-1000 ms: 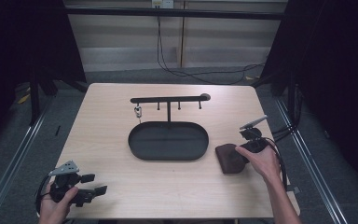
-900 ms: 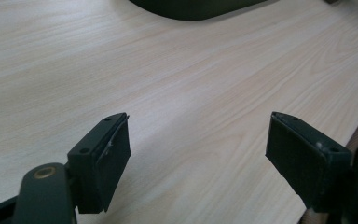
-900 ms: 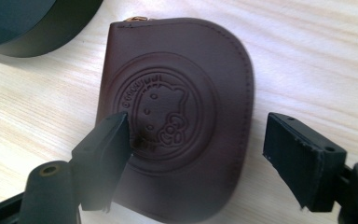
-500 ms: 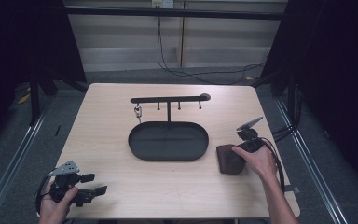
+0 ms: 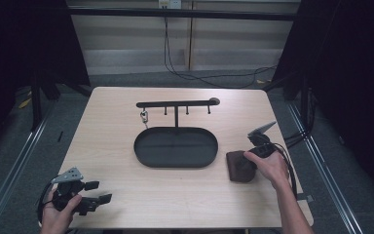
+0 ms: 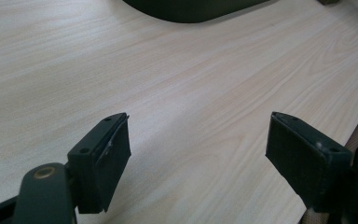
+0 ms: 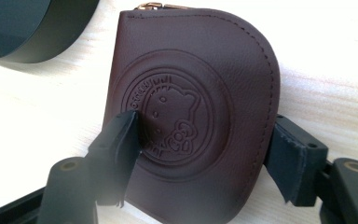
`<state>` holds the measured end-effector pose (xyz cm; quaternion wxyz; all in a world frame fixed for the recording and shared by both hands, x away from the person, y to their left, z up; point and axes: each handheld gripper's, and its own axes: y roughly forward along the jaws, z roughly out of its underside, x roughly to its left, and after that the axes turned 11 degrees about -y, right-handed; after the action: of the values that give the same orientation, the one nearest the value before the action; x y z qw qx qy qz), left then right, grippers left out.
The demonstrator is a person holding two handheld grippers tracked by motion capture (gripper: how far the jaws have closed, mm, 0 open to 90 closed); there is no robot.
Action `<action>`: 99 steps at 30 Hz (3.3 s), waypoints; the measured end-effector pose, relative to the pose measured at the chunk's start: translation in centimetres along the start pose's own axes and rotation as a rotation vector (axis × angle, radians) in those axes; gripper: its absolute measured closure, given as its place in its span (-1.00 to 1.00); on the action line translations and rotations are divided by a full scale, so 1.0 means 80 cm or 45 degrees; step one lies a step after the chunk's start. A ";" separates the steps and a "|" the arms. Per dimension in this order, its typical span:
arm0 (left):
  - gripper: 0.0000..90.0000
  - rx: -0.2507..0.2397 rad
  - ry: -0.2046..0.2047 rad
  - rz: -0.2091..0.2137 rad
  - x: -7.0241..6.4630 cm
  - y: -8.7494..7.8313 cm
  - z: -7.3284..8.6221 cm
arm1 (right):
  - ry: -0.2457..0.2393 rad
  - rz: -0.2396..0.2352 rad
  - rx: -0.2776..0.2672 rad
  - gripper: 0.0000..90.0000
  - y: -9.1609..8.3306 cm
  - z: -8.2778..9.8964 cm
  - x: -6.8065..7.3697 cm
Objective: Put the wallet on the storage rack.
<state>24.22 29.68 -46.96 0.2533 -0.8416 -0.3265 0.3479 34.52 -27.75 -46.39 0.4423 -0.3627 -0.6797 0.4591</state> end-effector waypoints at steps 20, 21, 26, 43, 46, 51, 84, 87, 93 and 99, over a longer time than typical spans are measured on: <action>-0.52 0.004 -0.001 -0.009 0.002 0.001 -0.001 | -0.053 0.123 0.057 0.44 -0.030 -0.019 0.024; -0.52 0.004 -0.001 -0.009 0.002 0.001 -0.001 | -0.053 0.123 0.057 0.44 -0.030 -0.019 0.024; -0.52 0.007 0.002 -0.006 0.002 0.001 -0.001 | -0.073 0.143 0.056 0.65 -0.042 -0.022 0.031; -0.52 0.009 0.005 -0.005 0.002 0.002 -0.001 | -0.093 0.231 0.085 0.84 -0.065 -0.033 0.043; -0.52 0.009 0.005 -0.004 0.002 0.002 -0.001 | -0.088 0.238 0.088 0.84 -0.068 -0.034 0.045; -0.52 0.019 0.002 -0.010 0.002 0.003 -0.002 | -0.090 0.261 0.100 0.84 -0.079 -0.039 0.049; -0.54 0.012 -0.003 -0.005 0.000 0.002 -0.002 | -0.125 0.267 -0.052 0.84 -0.148 -0.071 0.079; -0.54 0.023 0.012 -0.008 -0.001 0.003 -0.002 | -0.121 0.247 -0.062 0.84 -0.148 -0.075 0.082; -0.54 0.017 0.005 -0.007 0.000 0.003 -0.002 | -0.143 0.239 -0.097 0.86 -0.151 -0.086 0.096; -0.54 0.024 0.007 -0.005 0.001 0.004 -0.002 | -0.155 0.210 -0.115 0.87 -0.145 -0.098 0.109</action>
<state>24.51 29.49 -47.06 0.2629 -0.8395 -0.3239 0.3480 37.83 -21.21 -31.66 0.3441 -0.4083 -0.6931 0.4842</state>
